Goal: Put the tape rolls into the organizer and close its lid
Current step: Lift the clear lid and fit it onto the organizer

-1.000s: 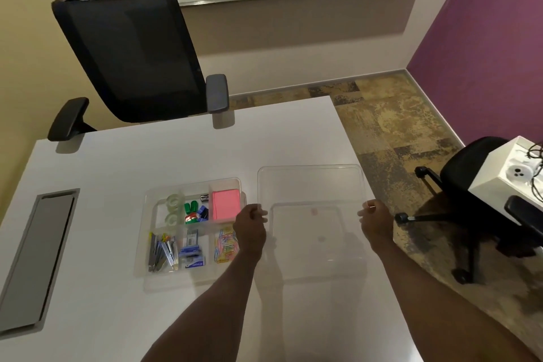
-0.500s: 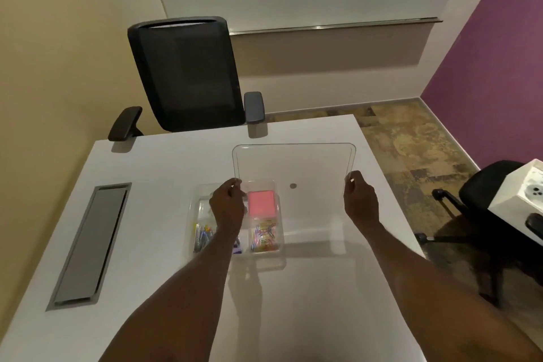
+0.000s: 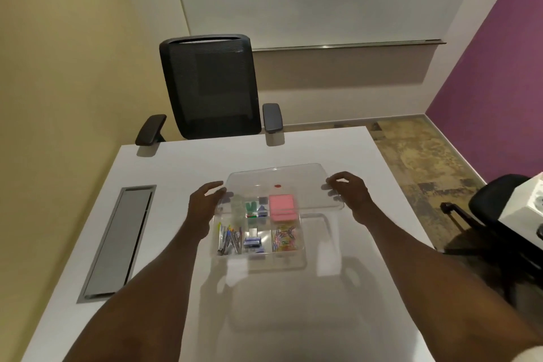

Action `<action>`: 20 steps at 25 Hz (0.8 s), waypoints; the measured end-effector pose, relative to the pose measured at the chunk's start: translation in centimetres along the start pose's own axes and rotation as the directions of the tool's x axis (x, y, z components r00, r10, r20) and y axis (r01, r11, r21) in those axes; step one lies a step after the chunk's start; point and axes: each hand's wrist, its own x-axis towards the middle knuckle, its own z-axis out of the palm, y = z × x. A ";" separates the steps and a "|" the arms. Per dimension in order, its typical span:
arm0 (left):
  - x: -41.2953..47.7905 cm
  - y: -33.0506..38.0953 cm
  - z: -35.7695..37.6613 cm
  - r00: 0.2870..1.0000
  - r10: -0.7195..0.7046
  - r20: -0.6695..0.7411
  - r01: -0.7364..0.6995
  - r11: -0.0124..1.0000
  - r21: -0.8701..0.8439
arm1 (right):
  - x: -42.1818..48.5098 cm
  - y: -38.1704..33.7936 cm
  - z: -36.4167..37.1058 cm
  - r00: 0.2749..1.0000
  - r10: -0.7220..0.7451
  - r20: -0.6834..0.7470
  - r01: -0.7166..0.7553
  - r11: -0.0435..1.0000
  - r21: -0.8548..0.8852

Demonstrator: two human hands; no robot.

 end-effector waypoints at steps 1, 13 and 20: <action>0.1 -0.2 -0.8 0.999 -0.034 0.011 0.034 0.999 0.021 | -0.2 0.2 0.4 1.000 0.014 0.019 -0.014 0.999 -0.036; 1.4 -4.2 -3.6 0.985 -0.102 -0.140 0.119 0.986 0.118 | -0.3 3.8 4.9 0.996 0.049 -0.071 -0.061 0.980 -0.187; 1.7 -6.9 -4.5 0.971 -0.153 -0.184 0.182 0.972 0.151 | 0.6 5.7 6.4 0.982 0.071 -0.173 -0.112 0.964 -0.242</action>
